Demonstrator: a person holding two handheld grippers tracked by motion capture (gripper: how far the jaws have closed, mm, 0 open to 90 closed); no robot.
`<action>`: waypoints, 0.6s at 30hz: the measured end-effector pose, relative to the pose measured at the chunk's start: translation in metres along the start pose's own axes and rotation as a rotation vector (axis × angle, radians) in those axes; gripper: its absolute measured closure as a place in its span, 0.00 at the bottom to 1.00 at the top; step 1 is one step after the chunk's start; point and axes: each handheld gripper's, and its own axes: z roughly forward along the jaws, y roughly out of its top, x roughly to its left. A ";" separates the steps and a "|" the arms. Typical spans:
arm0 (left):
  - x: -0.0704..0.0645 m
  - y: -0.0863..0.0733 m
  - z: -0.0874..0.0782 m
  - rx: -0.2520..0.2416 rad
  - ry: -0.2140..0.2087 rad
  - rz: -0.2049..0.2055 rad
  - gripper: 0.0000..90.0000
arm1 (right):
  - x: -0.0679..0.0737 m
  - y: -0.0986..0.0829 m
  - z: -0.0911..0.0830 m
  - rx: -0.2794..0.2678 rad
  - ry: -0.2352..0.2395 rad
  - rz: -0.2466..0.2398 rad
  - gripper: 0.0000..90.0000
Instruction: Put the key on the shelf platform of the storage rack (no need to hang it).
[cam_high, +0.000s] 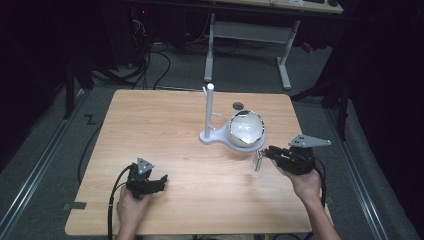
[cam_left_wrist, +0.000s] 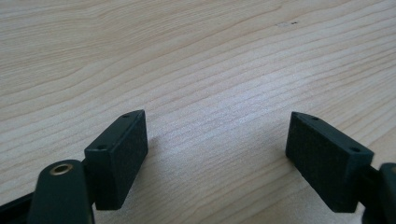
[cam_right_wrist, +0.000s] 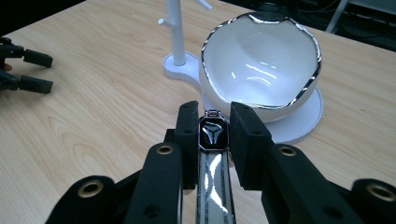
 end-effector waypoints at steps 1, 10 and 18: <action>0.000 0.000 0.000 0.000 0.000 0.000 0.24 | -0.001 0.001 -0.001 -0.002 0.000 0.000 0.83; 0.000 0.000 0.000 -0.001 0.000 -0.001 0.24 | -0.011 0.016 -0.004 -0.013 -0.011 0.000 0.83; 0.000 0.000 0.000 -0.001 0.000 -0.002 0.24 | -0.017 0.030 -0.004 -0.019 -0.015 0.003 0.83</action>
